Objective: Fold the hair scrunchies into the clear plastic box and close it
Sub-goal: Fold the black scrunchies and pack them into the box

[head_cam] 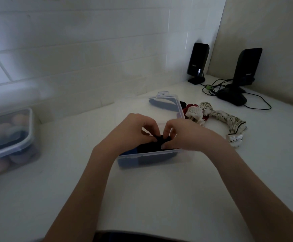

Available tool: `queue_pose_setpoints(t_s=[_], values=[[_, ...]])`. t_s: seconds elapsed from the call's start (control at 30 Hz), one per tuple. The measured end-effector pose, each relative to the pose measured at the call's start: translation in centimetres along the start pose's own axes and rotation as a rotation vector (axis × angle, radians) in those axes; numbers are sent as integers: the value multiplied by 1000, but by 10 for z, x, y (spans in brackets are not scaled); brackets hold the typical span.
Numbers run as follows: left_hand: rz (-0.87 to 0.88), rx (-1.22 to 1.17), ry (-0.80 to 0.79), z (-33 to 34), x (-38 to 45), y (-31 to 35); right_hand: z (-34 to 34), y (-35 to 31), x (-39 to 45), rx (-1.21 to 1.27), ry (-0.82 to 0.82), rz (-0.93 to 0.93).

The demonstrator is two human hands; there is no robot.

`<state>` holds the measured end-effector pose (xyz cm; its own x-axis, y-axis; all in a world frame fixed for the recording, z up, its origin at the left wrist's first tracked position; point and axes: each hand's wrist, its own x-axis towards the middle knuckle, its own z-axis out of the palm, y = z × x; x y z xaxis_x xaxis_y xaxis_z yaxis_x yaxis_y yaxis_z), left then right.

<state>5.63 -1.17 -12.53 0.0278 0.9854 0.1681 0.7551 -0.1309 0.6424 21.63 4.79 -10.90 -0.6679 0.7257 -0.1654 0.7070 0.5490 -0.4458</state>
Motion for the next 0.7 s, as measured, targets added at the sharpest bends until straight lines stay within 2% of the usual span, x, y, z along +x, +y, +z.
queue_pose_setpoints(t_s=[0.2,0.33,0.5,0.7], values=[[14,132,-31,1,1,-2,4,-5,1,-79,-4,5],[4,163,-24,2,0,-1,-3,3,-2,-62,-65,-2],[-5,177,-38,3,0,0,1,6,0,-121,-21,-4],[-22,151,-40,1,0,0,-3,7,2,-76,-113,-36]])
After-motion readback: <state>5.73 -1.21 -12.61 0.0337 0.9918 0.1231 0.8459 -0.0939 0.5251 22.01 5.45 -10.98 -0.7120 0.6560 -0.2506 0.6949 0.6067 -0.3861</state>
